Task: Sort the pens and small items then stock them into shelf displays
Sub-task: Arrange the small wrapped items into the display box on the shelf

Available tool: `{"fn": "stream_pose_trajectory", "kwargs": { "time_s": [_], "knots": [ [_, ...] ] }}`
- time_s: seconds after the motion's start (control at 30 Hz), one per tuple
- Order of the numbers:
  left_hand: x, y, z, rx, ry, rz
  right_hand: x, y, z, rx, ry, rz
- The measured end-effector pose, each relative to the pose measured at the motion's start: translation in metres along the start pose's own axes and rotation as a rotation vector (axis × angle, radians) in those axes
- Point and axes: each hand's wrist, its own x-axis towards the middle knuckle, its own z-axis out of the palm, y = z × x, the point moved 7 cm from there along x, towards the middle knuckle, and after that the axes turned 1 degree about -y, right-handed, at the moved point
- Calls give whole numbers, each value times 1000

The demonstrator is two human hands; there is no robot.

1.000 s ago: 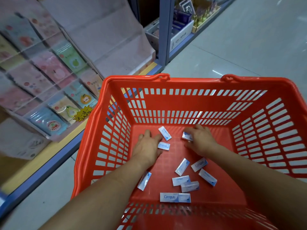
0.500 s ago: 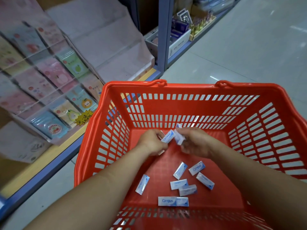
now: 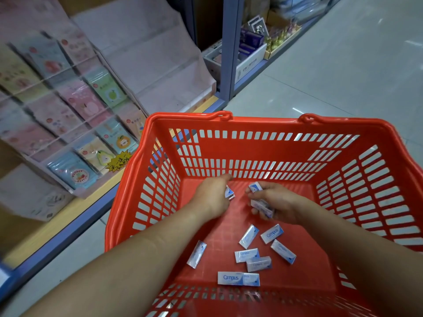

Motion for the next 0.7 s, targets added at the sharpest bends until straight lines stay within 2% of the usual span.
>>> {"fn": "stream_pose_trajectory", "kwargs": {
  "time_s": [0.13, 0.37, 0.47, 0.57, 0.7],
  "knots": [
    [14, -3, 13, 210, -61, 29, 7, 6, -3, -26, 41, -27],
    [21, -10, 20, 332, -76, 9, 11, 0, 3, -72, 55, -64],
    [23, -7, 7, 276, -56, -54, 5, -11, 10, -122, 24, -109],
    [19, 5, -16, 100, -17, -143, -2, -21, 15, -140, -2, -128],
    [-3, 28, -57, -98, 41, -144, -22, -40, 28, 32, -150, -165]
  ]
}}
